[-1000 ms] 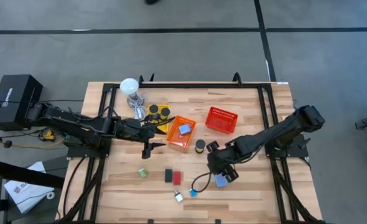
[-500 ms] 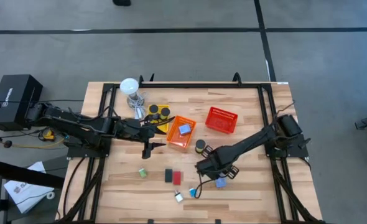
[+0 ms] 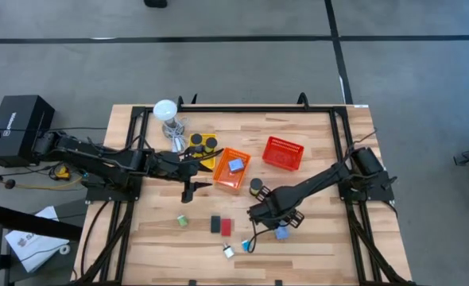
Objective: Pick & Place Office items
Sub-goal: Put the right digital clock into the red bin
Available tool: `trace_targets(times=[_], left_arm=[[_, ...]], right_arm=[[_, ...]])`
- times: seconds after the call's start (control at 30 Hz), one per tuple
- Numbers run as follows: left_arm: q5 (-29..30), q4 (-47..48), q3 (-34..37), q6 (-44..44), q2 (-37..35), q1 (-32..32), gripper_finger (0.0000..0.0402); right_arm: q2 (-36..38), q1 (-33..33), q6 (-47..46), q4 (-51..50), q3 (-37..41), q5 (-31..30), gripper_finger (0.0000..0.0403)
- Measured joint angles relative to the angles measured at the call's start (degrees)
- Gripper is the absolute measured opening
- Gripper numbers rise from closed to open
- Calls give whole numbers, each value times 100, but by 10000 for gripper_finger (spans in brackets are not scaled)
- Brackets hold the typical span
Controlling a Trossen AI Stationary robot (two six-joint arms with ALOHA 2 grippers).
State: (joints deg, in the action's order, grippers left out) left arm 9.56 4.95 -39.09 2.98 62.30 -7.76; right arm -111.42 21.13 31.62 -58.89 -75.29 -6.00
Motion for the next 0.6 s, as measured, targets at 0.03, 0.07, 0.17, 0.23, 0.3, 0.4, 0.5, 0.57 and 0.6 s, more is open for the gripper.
trace_targets(times=[0.03, 0.07, 0.17, 0.23, 0.3, 0.4, 0.5, 0.57, 0.6], left_arm=[[0, 2, 0, -1, 0, 1, 213], [0, 0, 0, -1, 0, 1, 213], [0, 0, 0, -3, 0, 1, 213], [0, -1, 0, -4, 0, 1, 213], [0, -2, 0, 0, 0, 1, 213], [0, -2, 0, 69, 0, 1, 213], [0, -4, 0, 78, 0, 0, 213], [0, -7, 0, 84, 0, 0, 213], [0, -7, 0, 88, 0, 1, 213]], right_arm=[[2, 16, -9, -1, 0, 0, 223], [3, 36, -12, -3, 0, 4, 223], [4, 104, -9, -13, 17, 15, 223], [9, 115, -6, 17, 102, 15, 223], [9, 115, 42, 26, 212, -2, 223], [20, 115, 210, 244, 291, -177, 223], [13, 136, 448, 464, 313, -326, 223], [13, 139, 563, 621, 310, -337, 223], [13, 137, 572, 609, 310, -335, 223]])
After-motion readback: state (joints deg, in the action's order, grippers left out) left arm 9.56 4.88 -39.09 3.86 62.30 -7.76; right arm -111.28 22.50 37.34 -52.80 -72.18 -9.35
